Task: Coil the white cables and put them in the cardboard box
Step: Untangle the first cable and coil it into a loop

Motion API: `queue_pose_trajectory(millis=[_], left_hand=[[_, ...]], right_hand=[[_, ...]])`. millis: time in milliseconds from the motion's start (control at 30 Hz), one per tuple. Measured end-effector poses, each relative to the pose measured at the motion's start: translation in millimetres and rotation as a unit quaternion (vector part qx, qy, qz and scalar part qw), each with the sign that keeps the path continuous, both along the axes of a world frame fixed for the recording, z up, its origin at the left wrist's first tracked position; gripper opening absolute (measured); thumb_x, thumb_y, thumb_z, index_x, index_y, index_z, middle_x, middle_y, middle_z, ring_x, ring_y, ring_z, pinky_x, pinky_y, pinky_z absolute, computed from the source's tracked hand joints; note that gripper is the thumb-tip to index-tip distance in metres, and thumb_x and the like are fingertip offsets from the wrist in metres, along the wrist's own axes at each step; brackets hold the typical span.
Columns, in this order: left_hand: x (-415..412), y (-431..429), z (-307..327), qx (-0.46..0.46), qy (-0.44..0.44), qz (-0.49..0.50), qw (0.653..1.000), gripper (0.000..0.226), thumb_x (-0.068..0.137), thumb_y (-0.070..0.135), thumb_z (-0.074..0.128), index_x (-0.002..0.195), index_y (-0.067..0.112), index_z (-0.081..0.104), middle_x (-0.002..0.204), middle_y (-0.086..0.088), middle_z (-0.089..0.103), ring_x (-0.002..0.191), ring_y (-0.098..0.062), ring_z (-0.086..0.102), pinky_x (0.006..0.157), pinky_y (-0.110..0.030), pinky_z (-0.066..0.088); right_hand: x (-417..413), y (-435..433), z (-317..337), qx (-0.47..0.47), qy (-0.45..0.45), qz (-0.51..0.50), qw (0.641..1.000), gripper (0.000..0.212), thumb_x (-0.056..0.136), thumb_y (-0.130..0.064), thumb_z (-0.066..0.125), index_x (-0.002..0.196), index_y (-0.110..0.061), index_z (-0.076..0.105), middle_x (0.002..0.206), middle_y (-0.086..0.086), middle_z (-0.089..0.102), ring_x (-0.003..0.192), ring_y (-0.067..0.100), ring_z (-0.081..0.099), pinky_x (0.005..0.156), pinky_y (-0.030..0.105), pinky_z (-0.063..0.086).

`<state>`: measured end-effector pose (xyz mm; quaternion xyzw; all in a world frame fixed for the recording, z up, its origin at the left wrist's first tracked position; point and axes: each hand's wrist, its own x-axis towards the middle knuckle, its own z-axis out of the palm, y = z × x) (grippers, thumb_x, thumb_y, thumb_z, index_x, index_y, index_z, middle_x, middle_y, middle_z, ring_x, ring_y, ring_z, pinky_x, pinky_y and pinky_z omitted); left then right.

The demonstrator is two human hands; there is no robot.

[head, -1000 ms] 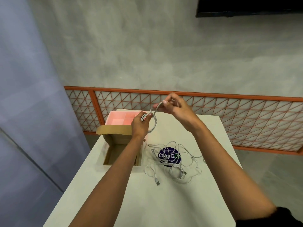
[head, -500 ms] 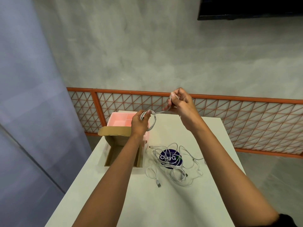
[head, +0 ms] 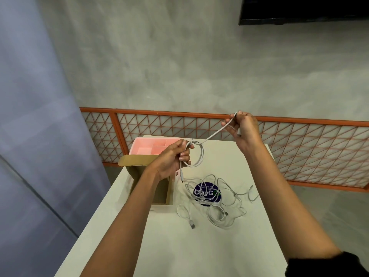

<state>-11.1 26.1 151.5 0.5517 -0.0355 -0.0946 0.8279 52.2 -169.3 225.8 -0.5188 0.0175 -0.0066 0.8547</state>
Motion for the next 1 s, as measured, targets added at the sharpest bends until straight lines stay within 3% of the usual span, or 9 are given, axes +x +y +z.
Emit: queue_pose_trajectory(millis=[167,333,533,733,800,867,900,933,1000], left_hand=[[2,-2,4,0.037,0.011,0.044,0.998,0.030,0.103,0.024,0.034,0.089,0.005,0.053,0.056,0.007,0.032,0.043,-0.003,0.027,0.046,-0.015,0.029],[0,-11,-3,0.173,-0.081,0.123,0.974,0.027,0.084,0.021,0.070,0.107,0.013,0.059,0.072,-0.001,0.048,0.053,-0.008,0.034,0.045,-0.018,0.031],[1,-12,-2,0.159,-0.129,0.188,0.961,0.017,0.086,0.014,0.067,0.102,0.008,0.066,0.076,-0.005,0.052,0.050,-0.007,0.034,0.041,-0.017,0.030],[4,-8,0,0.131,-0.114,0.225,0.959,0.010,0.087,0.010,0.066,0.092,0.018,0.069,0.072,-0.001,0.054,0.054,-0.009,0.037,0.043,-0.020,0.030],[5,-7,1,0.125,-0.108,0.230,0.959,0.011,0.087,0.009,0.066,0.090,0.019,0.069,0.071,0.002,0.055,0.054,-0.009,0.038,0.043,-0.021,0.029],[6,-8,-1,0.126,-0.105,0.230,0.959,0.010,0.086,0.007,0.067,0.090,0.016,0.067,0.073,-0.001,0.054,0.054,-0.010,0.037,0.042,-0.019,0.029],[7,-10,-2,0.128,-0.102,0.229,0.960,0.009,0.086,0.007,0.067,0.091,0.015,0.066,0.074,-0.004,0.054,0.053,-0.010,0.037,0.040,-0.018,0.029],[7,-12,-4,0.131,-0.100,0.228,0.960,0.009,0.086,0.007,0.067,0.092,0.014,0.066,0.076,-0.006,0.053,0.051,-0.009,0.038,0.039,-0.018,0.030],[7,-16,-6,0.130,-0.095,0.225,0.961,0.010,0.086,0.007,0.067,0.094,0.013,0.066,0.075,-0.006,0.053,0.047,-0.006,0.038,0.038,-0.017,0.030]], right_hand=[[-1,1,0,0.007,-0.005,0.011,1.000,0.020,0.101,-0.007,0.033,0.089,-0.005,0.047,0.068,0.008,0.054,0.049,0.013,0.060,0.065,0.033,0.058],[4,2,-5,0.032,0.001,0.021,0.999,0.015,0.102,-0.009,0.033,0.105,-0.001,0.046,0.077,0.011,0.055,0.062,0.018,0.060,0.056,0.028,0.057],[7,-3,-25,0.071,0.054,0.025,0.996,0.027,0.103,-0.008,0.030,0.084,-0.006,0.049,0.079,0.008,0.060,0.069,0.017,0.062,0.063,0.030,0.059],[8,-10,-74,-0.271,0.055,-0.007,0.961,0.016,0.092,-0.017,0.059,0.101,-0.009,0.069,0.090,-0.004,0.064,0.091,0.015,0.055,0.081,0.028,0.041],[4,-12,-92,-0.421,-0.002,0.011,0.907,0.009,0.084,-0.028,0.070,0.088,-0.022,0.075,0.093,-0.007,0.067,0.098,0.015,0.058,0.091,0.039,0.038],[1,-11,-102,-0.576,-0.031,0.046,0.815,0.011,0.081,-0.034,0.072,0.087,-0.026,0.075,0.089,-0.008,0.063,0.091,0.013,0.053,0.086,0.039,0.031],[0,-8,-105,-0.605,-0.041,0.054,0.793,0.012,0.082,-0.033,0.072,0.088,-0.024,0.075,0.085,-0.007,0.062,0.088,0.014,0.052,0.083,0.037,0.031],[0,-5,-106,-0.601,-0.051,0.056,0.796,0.009,0.082,-0.029,0.072,0.086,-0.021,0.074,0.081,-0.003,0.063,0.084,0.017,0.056,0.081,0.035,0.036],[-2,2,-101,-0.490,-0.046,0.050,0.869,0.009,0.085,-0.017,0.070,0.078,-0.014,0.066,0.074,0.008,0.066,0.066,0.017,0.066,0.070,0.031,0.049]])
